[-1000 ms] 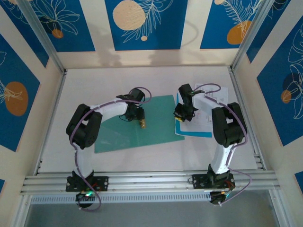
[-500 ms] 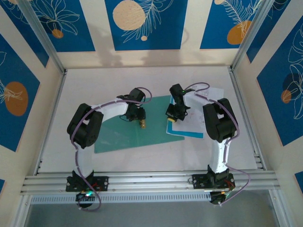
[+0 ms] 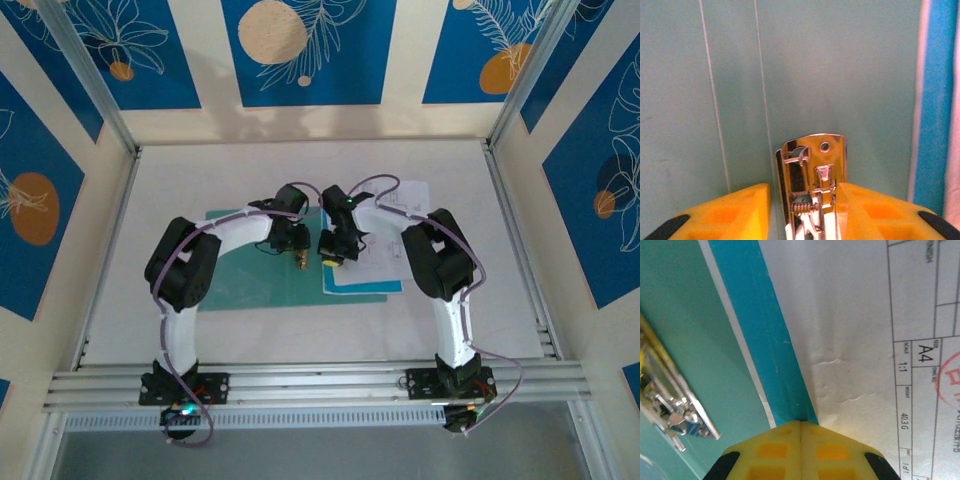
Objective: Put the files into the folder
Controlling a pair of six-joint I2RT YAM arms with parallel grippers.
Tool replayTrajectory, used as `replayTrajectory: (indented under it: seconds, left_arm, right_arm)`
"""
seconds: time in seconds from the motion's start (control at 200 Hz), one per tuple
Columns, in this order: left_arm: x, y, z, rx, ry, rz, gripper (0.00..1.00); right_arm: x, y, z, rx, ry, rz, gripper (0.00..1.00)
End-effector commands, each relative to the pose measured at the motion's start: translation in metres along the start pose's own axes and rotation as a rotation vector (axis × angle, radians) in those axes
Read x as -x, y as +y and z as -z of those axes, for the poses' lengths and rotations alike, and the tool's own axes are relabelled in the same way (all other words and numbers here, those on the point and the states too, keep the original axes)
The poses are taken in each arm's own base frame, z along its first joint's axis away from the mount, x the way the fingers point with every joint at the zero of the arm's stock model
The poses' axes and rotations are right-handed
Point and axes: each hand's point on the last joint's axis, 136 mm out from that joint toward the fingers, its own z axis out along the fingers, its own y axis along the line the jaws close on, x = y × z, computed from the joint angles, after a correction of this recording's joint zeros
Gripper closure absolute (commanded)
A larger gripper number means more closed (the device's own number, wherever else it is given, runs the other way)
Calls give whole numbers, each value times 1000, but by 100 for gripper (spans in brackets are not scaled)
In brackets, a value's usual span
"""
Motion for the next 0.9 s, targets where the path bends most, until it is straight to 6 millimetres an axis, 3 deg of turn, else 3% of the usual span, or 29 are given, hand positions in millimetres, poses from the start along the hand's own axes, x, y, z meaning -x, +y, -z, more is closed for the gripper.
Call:
replayTrajectory:
  seconds: [0.0,0.4,0.635,0.72,0.895]
  left_arm:
    - [-3,-13,-10,-50,26,-7,64]
    - [-3,-13,14,-78,-37,57,64]
    - [0,-16,27,-99,-60,92,65]
    - [1,-15,35,-96,-74,98,64]
    - [6,-13,63,-93,-126,116,63]
  right_arm:
    - [-29,-5,-23,-58,109,-11,93]
    - [-43,18,-29,7,138,-5,93]
    - [-43,28,-22,49,130,-16,93]
    - [-41,30,-12,59,106,-13,92]
    - [-36,44,25,129,34,12,79]
